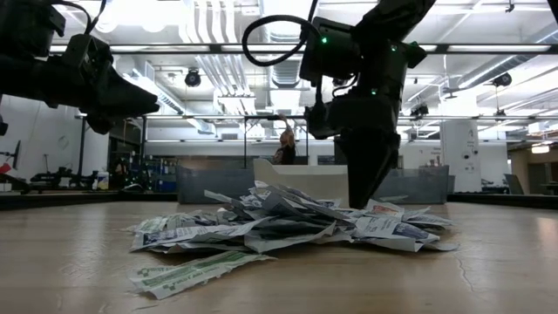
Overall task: Pick & Place First Aid Supplies
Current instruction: Put the green bandage pack into the right gray bin
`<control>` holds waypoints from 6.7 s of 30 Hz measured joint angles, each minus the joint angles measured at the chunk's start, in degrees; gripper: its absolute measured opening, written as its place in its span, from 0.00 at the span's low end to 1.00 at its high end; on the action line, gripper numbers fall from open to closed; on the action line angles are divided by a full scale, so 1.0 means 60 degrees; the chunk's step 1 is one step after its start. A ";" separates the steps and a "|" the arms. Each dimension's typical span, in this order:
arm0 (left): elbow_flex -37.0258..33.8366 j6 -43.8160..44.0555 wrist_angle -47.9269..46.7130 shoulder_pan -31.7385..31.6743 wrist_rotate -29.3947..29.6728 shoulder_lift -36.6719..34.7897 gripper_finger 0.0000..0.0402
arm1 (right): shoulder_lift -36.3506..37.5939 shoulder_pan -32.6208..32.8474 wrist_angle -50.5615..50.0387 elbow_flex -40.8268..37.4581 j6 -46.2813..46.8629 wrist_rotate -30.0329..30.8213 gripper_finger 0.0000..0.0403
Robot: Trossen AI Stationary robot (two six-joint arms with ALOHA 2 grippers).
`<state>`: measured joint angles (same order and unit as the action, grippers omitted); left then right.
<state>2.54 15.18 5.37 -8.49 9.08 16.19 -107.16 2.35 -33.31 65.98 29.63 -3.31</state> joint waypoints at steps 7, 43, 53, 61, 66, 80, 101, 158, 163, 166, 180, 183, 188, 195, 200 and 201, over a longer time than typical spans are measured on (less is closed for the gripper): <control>-0.0002 -0.0003 0.0000 0.0003 0.0000 0.0000 0.30 | 0.0000 0.0003 0.0232 -0.0007 -0.0004 0.0047 0.27; -0.0002 -0.0003 -0.0051 0.0000 -0.0004 0.0011 0.30 | -0.0231 0.0109 -0.1990 0.1381 0.0040 0.1373 0.02; -0.0002 -0.0004 -0.0055 0.0000 -0.0004 0.0011 0.30 | 0.1488 0.0116 -0.2125 0.1402 0.0088 0.1250 0.02; -0.0002 0.0000 -0.0051 0.0002 -0.0002 0.0011 0.30 | 0.2527 -0.0122 -0.2014 0.1406 0.0287 0.1729 0.02; -0.0002 0.0000 -0.0051 0.0002 0.0000 0.0011 0.30 | 0.3272 -0.0487 -0.1834 0.1406 0.2426 0.4642 0.02; -0.0002 0.0000 -0.0047 0.0000 -0.0003 0.0011 0.30 | 0.3648 -0.2859 -0.2300 0.1413 0.5862 0.6834 0.02; -0.0002 0.0000 -0.0044 0.0001 -0.0001 0.0011 0.30 | 0.3098 -0.6100 -0.4668 0.1597 0.4823 0.4546 0.02; 0.0002 -0.0001 -0.0046 0.0001 0.0000 0.0014 0.30 | -0.2910 -0.7217 -0.8139 0.5949 -0.1144 0.4972 0.02; -0.0002 0.0000 -0.0045 0.0004 0.0000 0.0011 0.30 | -0.2910 -0.7217 -0.8016 0.5949 -0.1144 0.4969 0.02; 0.0000 0.0000 -0.0046 0.0003 -0.0001 0.0012 0.30 | -0.2910 -0.7220 -0.7974 0.5939 -0.1147 0.4971 0.02; 0.0000 0.0000 -0.0046 0.0001 -0.0001 0.0012 0.30 | -0.2907 -0.7231 -0.7894 0.6108 -0.1322 0.4670 0.15; -0.0002 0.0000 -0.0045 0.0000 -0.0003 0.0014 0.30 | -0.2753 -0.7115 -0.8469 0.6458 -0.1201 0.4301 0.18; -0.0002 0.0000 -0.0047 0.0001 -0.0003 0.0011 0.30 | -0.1766 -0.6384 -0.8655 0.6907 -0.1196 0.2838 0.18; -0.0002 0.0000 -0.0047 0.0004 0.0000 0.0011 0.30 | 0.0244 -0.4684 -0.8212 0.6481 -0.1292 0.2234 0.15; -0.0002 0.0000 -0.0043 0.0003 -0.0003 0.0014 0.30 | 0.1539 -0.3342 -0.7555 0.5709 -0.1253 0.2229 0.14; 0.0000 0.0000 -0.0021 0.0000 -0.0004 0.0013 0.30 | 0.1814 -0.3109 -0.7328 0.5486 -0.1253 0.2226 0.13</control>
<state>2.54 15.18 5.24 -8.49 9.06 16.26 -96.28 -16.30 -77.28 98.89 22.11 10.04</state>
